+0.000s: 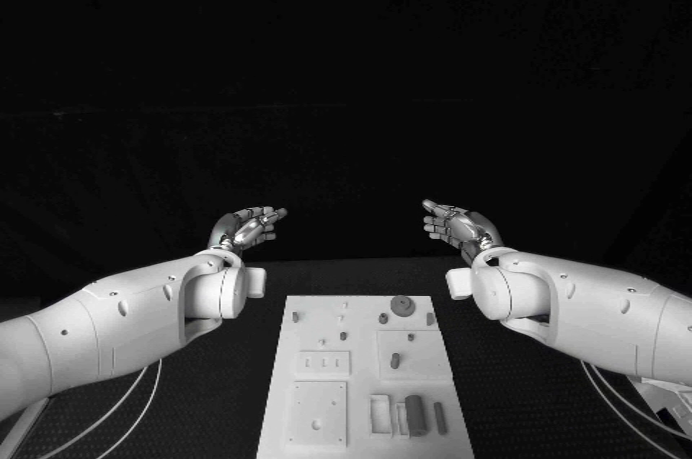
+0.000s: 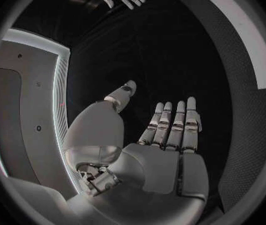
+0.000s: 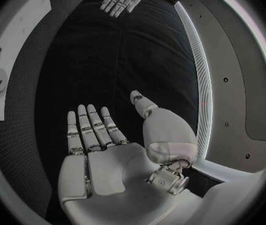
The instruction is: Assemble the parts on the task board
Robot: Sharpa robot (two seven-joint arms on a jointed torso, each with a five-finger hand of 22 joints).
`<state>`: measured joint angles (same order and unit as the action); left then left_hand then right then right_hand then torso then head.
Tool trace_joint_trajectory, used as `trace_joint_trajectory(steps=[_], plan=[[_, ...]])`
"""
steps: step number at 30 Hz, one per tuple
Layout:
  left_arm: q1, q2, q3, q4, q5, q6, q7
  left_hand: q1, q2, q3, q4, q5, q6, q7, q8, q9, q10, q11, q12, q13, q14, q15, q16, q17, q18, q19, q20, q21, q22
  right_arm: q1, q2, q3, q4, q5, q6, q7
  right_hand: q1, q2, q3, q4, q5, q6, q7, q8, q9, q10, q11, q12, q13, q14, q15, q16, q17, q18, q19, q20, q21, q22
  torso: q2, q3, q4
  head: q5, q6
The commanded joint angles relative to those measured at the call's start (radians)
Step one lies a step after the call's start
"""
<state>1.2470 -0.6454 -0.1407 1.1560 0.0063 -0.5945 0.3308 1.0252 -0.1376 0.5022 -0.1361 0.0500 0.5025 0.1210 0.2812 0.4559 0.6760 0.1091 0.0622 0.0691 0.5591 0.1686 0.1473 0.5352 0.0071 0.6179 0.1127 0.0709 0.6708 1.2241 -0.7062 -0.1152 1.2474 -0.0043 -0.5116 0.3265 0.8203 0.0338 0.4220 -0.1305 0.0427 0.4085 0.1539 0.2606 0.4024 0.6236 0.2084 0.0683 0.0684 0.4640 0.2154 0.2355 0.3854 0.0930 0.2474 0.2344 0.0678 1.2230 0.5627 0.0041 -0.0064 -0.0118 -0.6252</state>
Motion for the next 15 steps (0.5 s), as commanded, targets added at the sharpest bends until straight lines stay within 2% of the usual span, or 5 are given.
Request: trace_joint_trajectory(steps=[1, 7, 12, 13, 15], plan=[[0.029, 0.022, -0.016, -0.064, 0.003, 0.151, -0.122, 0.013, 0.0, 0.006, 0.0, 0.003, 0.009, 0.004, 0.007, 0.007, 0.011, 0.003, 0.007, 0.002, 0.013, 0.002, 0.007, 0.008, -0.007, 0.011, 0.0, 0.005, 0.01, 0.027, 0.014, -0.015, -0.057, -0.029, 0.23, -0.134, 0.082, -0.008, 0.022, -0.067, 0.006, 0.039, 0.077, 0.032, 0.025, 0.061, 0.011, 0.023, 0.007, 0.054, 0.018, 0.038, 0.024, 0.025, 0.056, 0.014, 0.023, 0.108, 0.0, 0.0002, 0.0, 0.0, 0.0], [0.069, 0.05, -0.044, -0.15, 0.004, 0.209, -0.175, 0.021, 0.025, -0.003, -0.009, 0.003, 0.045, 0.032, 0.031, 0.019, 0.071, 0.026, 0.027, 0.011, 0.069, 0.007, 0.047, 0.021, -0.005, 0.061, -0.022, 0.025, 0.02, 0.071, 0.033, -0.042, -0.138, -0.037, 0.335, -0.201, 0.164, -0.034, 0.055, -0.148, 0.008, 0.146, 0.08, 0.094, 0.048, 0.214, 0.02, 0.096, 0.036, 0.174, 0.03, 0.106, 0.05, 0.065, 0.167, 0.002, 0.065, 0.106, 0.0, 0.0002, 0.0, 0.0, 0.0], [0.076, 0.055, -0.049, -0.165, 0.004, 0.219, -0.185, 0.062, 0.057, 0.015, -0.058, 0.01, 0.151, 0.061, 0.076, 0.031, 0.211, 0.046, 0.087, 0.032, 0.259, -0.004, 0.147, 0.06, 0.04, 0.199, -0.05, 0.084, 0.039, 0.083, 0.038, -0.05, -0.161, -0.04, 0.366, -0.22, 0.227, -0.067, 0.079, -0.161, 0.008, 0.246, 0.065, 0.134, 0.058, 0.312, -0.011, 0.126, 0.045, 0.289, -0.014, 0.161, 0.071, 0.104, 0.281, -0.001, 0.089, 0.092, 0.0, 0.0002, 0.0, 0.0, 0.0], [0.067, 0.038, -0.053, -0.15, -0.048, 0.29, -0.173, 0.07, 0.065, 0.02, -0.068, 0.011, 0.173, 0.066, 0.083, 0.031, 0.243, 0.05, 0.1, 0.036, 0.29, -0.016, 0.162, 0.068, 0.047, 0.224, -0.057, 0.094, 0.042, 0.073, 0.084, -0.051, -0.273, -0.776, 0.291, -0.216, 0.241, -0.072, 0.082, -0.162, 0.007, 0.262, 0.062, 0.139, 0.058, 0.33, -0.018, 0.13, 0.046, 0.31, -0.023, 0.17, 0.075, 0.112, 0.302, -0.001, 0.092, 0.089, 0.0, 0.0, 0.0006, 0.006, -0.015], [0.067, 0.031, -0.053, -0.139, -0.068, 0.29, -0.167, 0.086, 0.075, 0.03, -0.088, 0.011, 0.215, 0.069, 0.096, 0.031, 0.306, 0.046, 0.126, 0.047, 0.347, -0.034, 0.192, 0.086, 0.056, 0.269, -0.071, 0.114, 0.05, 0.072, 0.084, -0.051, -0.271, -0.877, 0.272, -0.223, 0.266, -0.082, 0.085, -0.164, 0.007, 0.293, 0.057, 0.149, 0.061, 0.373, -0.034, 0.144, 0.052, 0.371, -0.049, 0.201, 0.09, 0.131, 0.359, -0.004, 0.109, 0.087, 0.002, 0.0011, 0.0, 0.005, -0.015]])
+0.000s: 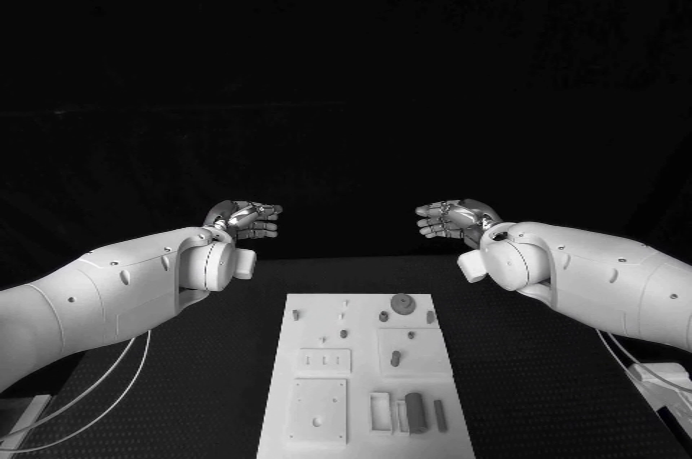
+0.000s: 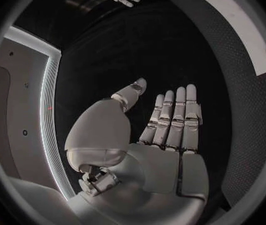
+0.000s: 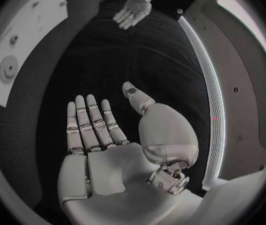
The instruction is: Assemble the parts on the task board
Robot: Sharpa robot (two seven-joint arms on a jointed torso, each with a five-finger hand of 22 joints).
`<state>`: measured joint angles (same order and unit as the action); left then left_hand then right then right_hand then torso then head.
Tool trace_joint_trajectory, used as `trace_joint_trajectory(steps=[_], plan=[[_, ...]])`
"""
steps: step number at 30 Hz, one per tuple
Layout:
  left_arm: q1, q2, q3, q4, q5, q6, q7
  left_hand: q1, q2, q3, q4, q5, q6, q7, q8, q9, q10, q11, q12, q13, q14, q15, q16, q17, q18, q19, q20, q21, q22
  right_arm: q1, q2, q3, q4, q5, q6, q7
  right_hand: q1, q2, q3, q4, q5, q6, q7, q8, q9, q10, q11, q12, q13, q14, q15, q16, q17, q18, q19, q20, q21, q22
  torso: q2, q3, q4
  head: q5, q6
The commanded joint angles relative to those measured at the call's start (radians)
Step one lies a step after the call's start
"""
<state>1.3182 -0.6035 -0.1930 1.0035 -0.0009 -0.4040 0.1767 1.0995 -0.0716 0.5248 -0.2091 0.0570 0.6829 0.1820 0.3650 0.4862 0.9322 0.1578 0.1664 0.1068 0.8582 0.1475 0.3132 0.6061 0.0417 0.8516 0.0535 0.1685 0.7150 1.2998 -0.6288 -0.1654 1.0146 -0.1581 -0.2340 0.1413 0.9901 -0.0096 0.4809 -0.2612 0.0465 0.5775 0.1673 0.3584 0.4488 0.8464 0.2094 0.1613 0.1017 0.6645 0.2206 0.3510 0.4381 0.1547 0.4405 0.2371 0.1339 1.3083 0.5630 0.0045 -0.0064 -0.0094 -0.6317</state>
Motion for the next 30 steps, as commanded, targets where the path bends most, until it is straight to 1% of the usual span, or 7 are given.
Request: trace_joint_trajectory(steps=[1, 6, 8, 19, 23, 24, 30], plan=[[-0.004, -0.013, -0.001, 0.02, -0.074, 0.085, -0.007, 0.023, 0.013, 0.014, -0.028, 0.005, 0.065, 0.004, 0.021, 0.002, 0.085, -0.009, 0.035, 0.016, 0.087, -0.03, 0.047, 0.029, 0.028, 0.072, -0.024, 0.032, 0.013, -0.004, 0.006, 0.0, -0.036, -0.772, -0.013, -0.043, 0.107, -0.045, 0.027, -0.032, 0.004, 0.138, 0.042, 0.054, 0.015, 0.163, -0.041, 0.053, 0.02, 0.193, -0.065, 0.095, 0.044, 0.078, 0.192, -0.007, 0.049, -0.001, 0.004, 0.0012, 0.0002, 0.002, -0.008], [-0.004, -0.028, -0.001, 0.049, -0.09, 0.104, 0.0, 0.048, 0.017, 0.031, -0.059, 0.003, 0.121, -0.026, 0.031, 0.001, 0.143, -0.04, 0.045, 0.025, 0.191, -0.079, 0.106, 0.078, 0.038, 0.167, -0.057, 0.076, 0.034, -0.004, -0.009, 0.0, -0.011, -0.893, -0.017, -0.078, 0.134, -0.059, 0.021, -0.031, 0.004, 0.172, 0.035, 0.052, 0.011, 0.252, -0.076, 0.078, 0.036, 0.321, -0.126, 0.156, 0.083, 0.107, 0.329, -0.017, 0.093, -0.002, 0.013, 0.0007, 0.0068, -0.001, -0.007], [-0.004, -0.036, -0.001, 0.066, -0.096, 0.111, 0.004, 0.047, 0.017, 0.035, -0.069, 0.002, 0.143, -0.026, 0.029, -0.001, 0.171, -0.042, 0.046, 0.032, 0.219, -0.095, 0.125, 0.109, 0.036, 0.199, -0.073, 0.092, 0.046, -0.004, -0.016, 0.0, 0.006, -0.95, -0.019, -0.092, 0.128, -0.069, 0.006, -0.031, 0.004, 0.162, 0.037, 0.038, 0.003, 0.328, -0.106, 0.113, 0.058, 0.427, -0.178, 0.224, 0.121, 0.107, 0.444, -0.053, 0.149, 0.012, 0.02, 0.0005, 0.0124, -0.003, -0.005], [-0.003, -0.115, 0.001, 0.233, -0.098, 0.106, 0.013, 0.036, 0.002, 0.035, -0.074, 0.002, 0.153, -0.012, 0.002, -0.011, 0.2, -0.035, 0.027, 0.048, 0.238, -0.105, 0.126, 0.176, 0.017, 0.217, -0.103, 0.101, 0.069, -0.004, -0.023, 0.0, 0.076, -1.181, 0.037, -0.133, 0.137, -0.104, -0.07, -0.029, 0.004, 0.208, -0.024, 0.009, -0.013, 0.542, -0.188, 0.38, 0.329, 0.59, -0.306, 0.589, 0.365, 0.107, 0.706, -0.175, 0.351, 0.03, 0.066, -0.0007, 0.0399, -0.023, 0.01], [-0.003, -0.149, 0.002, 0.307, -0.098, 0.077, 0.018, 0.012, -0.008, 0.02, -0.068, 0.0, 0.144, -0.006, -0.008, -0.014, 0.187, -0.027, 0.013, 0.046, 0.239, -0.105, 0.121, 0.186, 0.013, 0.216, -0.106, 0.101, 0.074, -0.004, -0.015, 0.0, 0.093, -1.231, 0.028, -0.144, 0.143, -0.103, -0.085, -0.023, 0.005, 0.222, -0.035, -0.008, -0.019, 0.436, -0.187, 0.624, 0.586, 0.559, -0.304, 0.785, 0.5, 0.107, 0.724, -0.197, 0.453, 0.028, 0.085, -0.0007, 0.048, -0.033, 0.019], [-0.003, -0.153, 0.002, 0.318, -0.098, 0.078, 0.019, 0.002, -0.013, 0.012, -0.067, -0.001, 0.141, -0.006, -0.011, -0.014, 0.181, -0.024, 0.008, 0.045, 0.237, -0.104, 0.118, 0.188, 0.012, 0.213, -0.107, 0.1, 0.075, -0.005, -0.013, 0.0, 0.094, -1.24, 0.025, -0.145, 0.14, -0.098, -0.087, -0.024, 0.004, 0.222, -0.041, -0.015, -0.021, 0.394, -0.19, 0.721, 0.682, 0.551, -0.286, 0.847, 0.539, 0.107, 0.72, -0.205, 0.49, 0.031, 0.09, -0.0005, 0.0495, -0.033, 0.02], [-0.003, -0.184, 0.002, 0.388, -0.098, 0.07, 0.02, -0.018, -0.023, -0.008, -0.068, -0.002, 0.132, -0.008, -0.019, -0.015, 0.162, -0.019, -0.011, 0.041, 0.23, -0.102, 0.106, 0.197, 0.009, 0.204, -0.107, 0.097, 0.08, -0.022, -0.02, 0.0, 0.14, -1.324, 0.0, -0.179, 0.133, -0.106, -0.072, -0.027, 0.003, 0.226, -0.012, -0.038, -0.027, 0.282, -0.167, 0.955, 0.916, 0.526, -0.287, 1.009, 0.626, 0.107, 0.708, -0.23, 0.643, 0.029, 0.124, 0.0018, 0.0605, -0.041, 0.024]])
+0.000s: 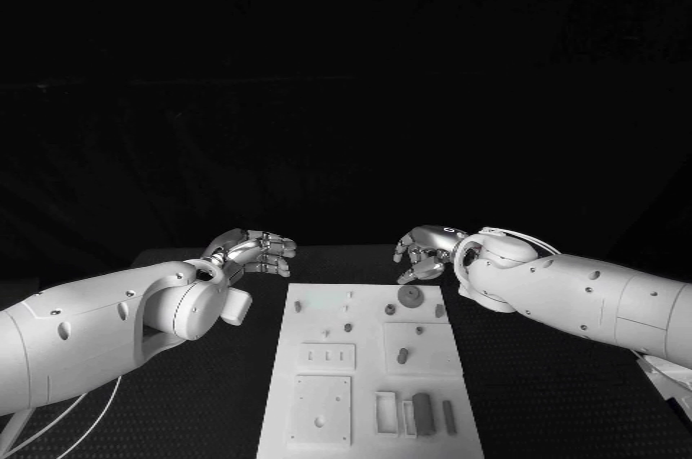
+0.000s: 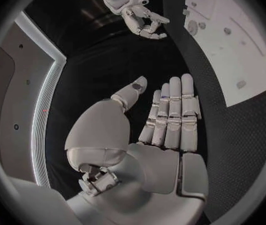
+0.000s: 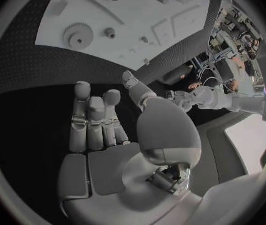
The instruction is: Assemble the parts on the task board
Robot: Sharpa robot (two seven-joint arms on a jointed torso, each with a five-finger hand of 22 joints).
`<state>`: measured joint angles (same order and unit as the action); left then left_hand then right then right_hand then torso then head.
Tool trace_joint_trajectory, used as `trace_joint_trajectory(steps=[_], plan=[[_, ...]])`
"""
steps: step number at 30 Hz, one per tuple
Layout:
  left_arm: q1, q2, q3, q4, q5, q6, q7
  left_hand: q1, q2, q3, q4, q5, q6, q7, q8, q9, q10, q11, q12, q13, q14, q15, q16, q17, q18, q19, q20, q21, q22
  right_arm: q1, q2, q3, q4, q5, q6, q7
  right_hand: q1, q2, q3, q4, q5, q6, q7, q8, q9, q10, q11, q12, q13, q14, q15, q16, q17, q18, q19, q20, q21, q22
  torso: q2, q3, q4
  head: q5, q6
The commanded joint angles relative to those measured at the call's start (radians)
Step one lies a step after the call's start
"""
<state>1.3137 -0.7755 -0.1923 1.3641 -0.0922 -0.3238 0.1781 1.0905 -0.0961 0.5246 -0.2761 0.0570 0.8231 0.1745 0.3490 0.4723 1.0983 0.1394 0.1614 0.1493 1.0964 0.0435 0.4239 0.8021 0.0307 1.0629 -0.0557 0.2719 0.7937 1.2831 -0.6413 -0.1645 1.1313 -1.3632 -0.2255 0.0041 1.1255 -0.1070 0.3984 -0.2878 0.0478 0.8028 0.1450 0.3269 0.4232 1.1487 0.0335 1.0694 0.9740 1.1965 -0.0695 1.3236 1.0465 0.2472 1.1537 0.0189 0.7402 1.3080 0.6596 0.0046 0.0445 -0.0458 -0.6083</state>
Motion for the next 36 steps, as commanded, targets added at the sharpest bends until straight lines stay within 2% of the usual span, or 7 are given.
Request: trace_joint_trajectory(steps=[1, 3, 10, 15, 21, 24, 36], plan=[[0.002, -0.017, 0.001, 0.038, -0.008, -0.009, 0.019, -0.009, 0.001, -0.009, -0.002, -0.002, -0.008, -0.001, -0.003, -0.001, -0.004, -0.001, -0.007, -0.001, -0.008, 0.003, -0.006, 0.002, 0.02, -0.008, 0.002, -0.007, 0.002, -0.007, -0.01, -0.001, 0.034, -0.123, -0.013, -0.048, -0.005, -0.011, 0.015, 0.0, 0.002, 0.001, 0.011, -0.009, -0.001, -0.026, 0.009, 0.065, 0.06, -0.009, 0.004, 0.05, 0.023, 0.015, -0.008, -0.015, 0.054, 0.029, 0.032, 0.002, 0.0106, -0.006, 0.006], [0.002, -0.027, 0.001, 0.057, -0.015, -0.007, 0.02, -0.009, 0.0, -0.009, -0.002, -0.002, -0.008, -0.001, -0.004, -0.001, -0.004, -0.001, -0.007, -0.001, -0.009, 0.003, -0.007, 0.002, 0.02, -0.008, 0.003, -0.008, 0.002, -0.01, -0.013, -0.001, 0.047, -0.142, -0.012, -0.061, -0.011, -0.012, 0.022, 0.0, 0.001, 0.003, 0.012, -0.012, -0.001, -0.032, 0.009, 0.09, 0.081, -0.011, 0.005, 0.071, 0.028, 0.015, -0.013, -0.019, 0.082, 0.028, 0.039, 0.0032, 0.0118, -0.006, 0.013], [0.01, -0.043, 0.002, 0.083, -0.037, 0.005, 0.027, -0.01, 0.001, -0.01, -0.003, -0.002, -0.007, -0.003, -0.004, -0.001, -0.002, -0.002, -0.008, -0.001, -0.011, 0.004, -0.011, 0.005, 0.019, -0.011, 0.003, -0.009, 0.004, -0.023, -0.014, -0.001, 0.072, -0.169, -0.004, -0.077, -0.022, -0.015, 0.041, 0.0, 0.002, 0.006, 0.014, -0.017, 0.001, -0.037, 0.012, 0.124, 0.108, 0.009, 0.007, 0.109, 0.055, 0.015, -0.022, -0.028, 0.13, 0.026, 0.061, 0.0065, 0.0121, -0.005, 0.02], [0.012, -0.042, 0.003, 0.084, -0.042, 0.006, 0.028, -0.009, 0.003, -0.011, -0.003, -0.002, -0.005, -0.004, -0.004, 0.0, 0.0, -0.002, -0.009, 0.0, -0.012, 0.004, -0.015, 0.006, 0.019, -0.014, 0.004, -0.01, 0.005, -0.031, -0.012, -0.001, 0.071, -0.185, -0.007, -0.086, -0.024, -0.015, 0.045, 0.0, 0.002, 0.007, 0.014, -0.019, 0.002, -0.037, 0.012, 0.129, 0.111, 0.015, 0.007, 0.117, 0.061, 0.015, -0.025, -0.029, 0.14, 0.026, 0.071, 0.0075, 0.0148, -0.014, 0.019], [0.012, -0.039, 0.003, 0.082, -0.042, 0.006, 0.029, -0.009, 0.004, -0.011, -0.004, -0.002, -0.004, -0.004, -0.004, 0.0, 0.001, -0.002, -0.01, 0.0, -0.013, 0.005, -0.017, 0.007, 0.019, -0.015, 0.004, -0.011, 0.005, -0.041, -0.006, -0.001, 0.069, -0.206, -0.003, -0.093, -0.025, -0.014, 0.049, -0.001, 0.002, 0.009, 0.014, -0.019, 0.003, -0.036, 0.011, 0.134, 0.113, 0.024, 0.007, 0.125, 0.068, 0.015, -0.025, -0.031, 0.148, 0.025, 0.082, 0.0083, 0.016, -0.018, 0.013], [0.012, -0.041, 0.003, 0.085, -0.042, 0.006, 0.028, -0.009, 0.005, -0.011, -0.003, -0.002, -0.004, -0.003, -0.004, 0.0, 0.001, -0.002, -0.01, 0.0, -0.013, 0.005, -0.018, 0.008, 0.019, -0.015, 0.004, -0.011, 0.006, -0.046, -0.004, -0.001, 0.066, -0.215, 0.001, -0.096, -0.025, -0.013, 0.051, -0.001, 0.002, 0.011, 0.013, -0.018, 0.004, -0.034, 0.011, 0.136, 0.114, 0.027, 0.007, 0.128, 0.071, 0.015, -0.025, -0.032, 0.152, 0.025, 0.085, 0.0084, 0.0163, -0.019, 0.009], [0.014, -0.043, 0.004, 0.087, -0.042, 0.006, 0.026, -0.009, 0.006, -0.011, -0.004, -0.002, -0.003, -0.003, -0.004, 0.001, 0.002, -0.002, -0.011, 0.001, -0.013, 0.005, -0.02, 0.009, 0.018, -0.016, 0.005, -0.012, 0.006, -0.055, 0.001, -0.001, 0.053, -0.236, 0.005, -0.1, -0.025, -0.001, 0.061, -0.001, 0.002, 0.032, 0.008, -0.011, 0.01, -0.008, 0.006, 0.155, 0.129, 0.051, 0.003, 0.146, 0.088, 0.015, -0.023, -0.038, 0.172, 0.024, 0.101, 0.009, 0.0187, -0.022, 0.009]])
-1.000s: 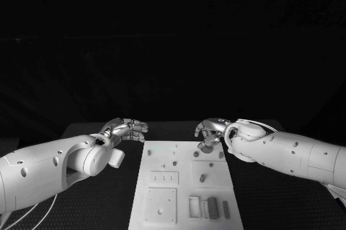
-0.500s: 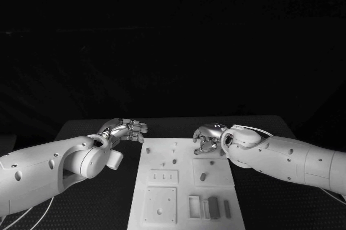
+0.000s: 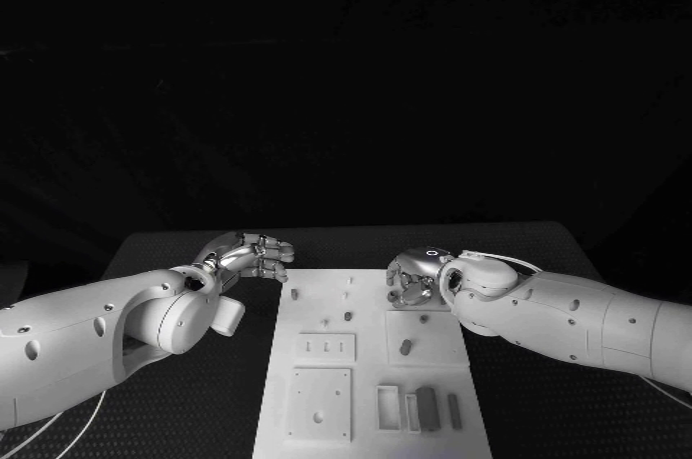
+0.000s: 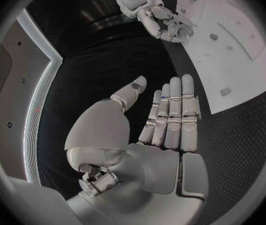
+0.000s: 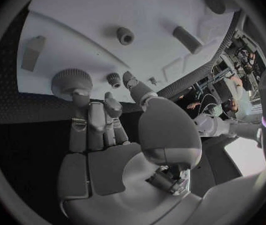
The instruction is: Assemble the parts on the task board
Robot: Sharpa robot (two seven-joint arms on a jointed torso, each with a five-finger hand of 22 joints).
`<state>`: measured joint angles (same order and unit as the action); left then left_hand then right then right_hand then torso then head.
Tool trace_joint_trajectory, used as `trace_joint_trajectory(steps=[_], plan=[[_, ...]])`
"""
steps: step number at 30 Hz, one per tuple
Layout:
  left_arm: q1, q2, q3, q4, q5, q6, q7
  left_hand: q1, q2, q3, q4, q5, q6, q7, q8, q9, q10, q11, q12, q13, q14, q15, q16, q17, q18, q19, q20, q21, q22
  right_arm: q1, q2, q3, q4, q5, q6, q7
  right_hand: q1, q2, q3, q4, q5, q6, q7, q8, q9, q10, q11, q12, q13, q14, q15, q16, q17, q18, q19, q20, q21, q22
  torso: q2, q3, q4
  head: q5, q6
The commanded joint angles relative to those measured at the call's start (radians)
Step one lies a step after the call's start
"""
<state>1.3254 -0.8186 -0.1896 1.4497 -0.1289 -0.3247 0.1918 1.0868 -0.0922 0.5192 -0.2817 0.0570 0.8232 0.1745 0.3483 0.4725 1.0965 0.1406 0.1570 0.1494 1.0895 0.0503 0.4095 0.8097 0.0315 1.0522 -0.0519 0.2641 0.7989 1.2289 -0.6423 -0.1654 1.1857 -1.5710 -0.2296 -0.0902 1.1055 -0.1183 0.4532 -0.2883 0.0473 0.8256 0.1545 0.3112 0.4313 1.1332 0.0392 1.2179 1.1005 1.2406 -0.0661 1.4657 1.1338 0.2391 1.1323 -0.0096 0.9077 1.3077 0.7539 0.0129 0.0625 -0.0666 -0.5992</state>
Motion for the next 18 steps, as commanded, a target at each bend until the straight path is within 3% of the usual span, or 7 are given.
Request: trace_joint_trajectory(steps=[1, 11, 18], plan=[[0.002, -0.001, 0.001, 0.002, -0.006, 0.006, 0.013, -0.005, 0.002, -0.005, 0.002, -0.002, -0.003, -0.003, -0.003, 0.0, 0.004, -0.003, -0.007, 0.001, -0.007, -0.001, -0.005, 0.001, 0.018, -0.005, 0.001, -0.004, 0.001, -0.002, 0.003, 0.0, -0.002, -0.03, 0.009, -0.006, -0.004, 0.013, 0.008, -0.001, 0.002, 0.012, -0.002, 0.006, 0.002, 0.009, 0.0, 0.007, 0.004, 0.008, -0.001, 0.005, 0.002, 0.023, -0.002, -0.01, 0.006, 0.024, 0.007, 0.0009, 0.0003, -0.001, 0.001], [0.007, -0.005, 0.001, 0.009, -0.006, 0.006, 0.013, -0.005, 0.002, -0.005, 0.002, -0.002, -0.003, -0.002, -0.004, 0.001, 0.004, -0.003, -0.007, 0.001, -0.007, -0.001, -0.007, 0.002, 0.018, -0.006, 0.001, -0.004, 0.002, -0.005, 0.01, 0.0, -0.011, -0.037, 0.008, -0.006, 0.001, 0.051, 0.027, -0.001, 0.003, 0.048, -0.012, 0.02, 0.01, 0.037, -0.01, 0.02, 0.015, 0.022, -0.01, 0.016, 0.007, 0.023, -0.003, -0.015, 0.019, 0.023, 0.021, 0.0036, 0.0029, 0.0, -0.001], [0.01, -0.008, 0.002, 0.01, -0.006, 0.005, 0.012, -0.005, 0.002, -0.005, 0.002, -0.002, -0.003, -0.002, -0.004, 0.001, 0.004, -0.003, -0.008, 0.001, -0.006, -0.001, -0.007, 0.003, 0.018, -0.006, 0.001, -0.004, 0.002, -0.005, 0.008, 0.0, -0.011, -0.039, 0.022, -0.007, -0.003, 0.051, 0.083, 0.005, 0.003, 0.083, -0.023, 0.029, 0.016, 0.054, -0.02, 0.023, 0.02, 0.027, -0.019, 0.021, 0.003, 0.023, -0.002, -0.015, 0.029, 0.022, 0.028, 0.0045, 0.0027, 0.001, -0.006]])
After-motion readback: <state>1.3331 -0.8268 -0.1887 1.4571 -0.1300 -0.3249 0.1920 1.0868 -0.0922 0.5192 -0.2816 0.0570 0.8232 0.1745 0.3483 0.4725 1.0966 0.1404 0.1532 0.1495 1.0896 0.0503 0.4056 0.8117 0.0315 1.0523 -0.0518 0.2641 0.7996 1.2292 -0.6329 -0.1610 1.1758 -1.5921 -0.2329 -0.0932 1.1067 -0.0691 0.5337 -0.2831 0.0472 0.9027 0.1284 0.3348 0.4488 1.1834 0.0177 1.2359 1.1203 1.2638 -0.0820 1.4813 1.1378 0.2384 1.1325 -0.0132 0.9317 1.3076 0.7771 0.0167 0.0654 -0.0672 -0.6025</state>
